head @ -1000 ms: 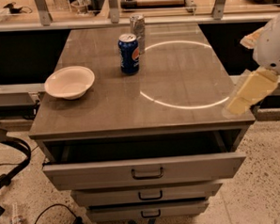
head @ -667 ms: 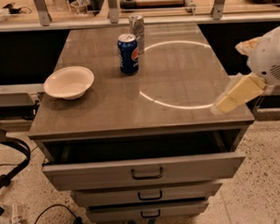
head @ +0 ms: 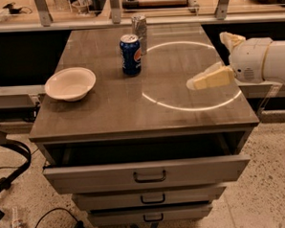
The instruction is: Pick pepsi can
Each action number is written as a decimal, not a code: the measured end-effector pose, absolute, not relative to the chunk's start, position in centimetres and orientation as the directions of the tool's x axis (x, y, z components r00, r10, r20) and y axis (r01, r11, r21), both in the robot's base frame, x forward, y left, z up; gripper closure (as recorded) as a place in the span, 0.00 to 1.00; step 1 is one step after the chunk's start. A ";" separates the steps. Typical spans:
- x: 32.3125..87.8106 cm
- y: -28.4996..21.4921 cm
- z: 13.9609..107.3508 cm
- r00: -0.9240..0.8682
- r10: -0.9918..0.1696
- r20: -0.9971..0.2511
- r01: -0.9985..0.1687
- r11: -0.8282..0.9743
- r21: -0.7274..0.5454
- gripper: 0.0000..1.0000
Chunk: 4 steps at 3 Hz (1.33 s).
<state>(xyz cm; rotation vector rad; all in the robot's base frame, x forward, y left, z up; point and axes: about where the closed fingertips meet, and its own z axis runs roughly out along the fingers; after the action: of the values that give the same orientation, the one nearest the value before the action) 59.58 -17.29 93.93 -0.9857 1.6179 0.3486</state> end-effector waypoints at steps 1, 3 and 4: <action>62.5 -15.4 94.5 0.111 -0.328 -0.938 -0.715 0.630 -0.304 0.00; 65.3 -12.2 94.3 0.092 -0.261 -0.961 -0.749 0.618 -0.240 0.00; 68.9 -9.0 94.2 0.066 -0.173 -0.983 -0.769 0.619 -0.161 0.00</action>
Offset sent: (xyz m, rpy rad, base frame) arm 0.0286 0.0160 0.0055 0.0918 -0.1083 -0.0041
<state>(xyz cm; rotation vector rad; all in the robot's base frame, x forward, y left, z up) 68.94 -8.96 94.16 -0.8408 1.4676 0.5406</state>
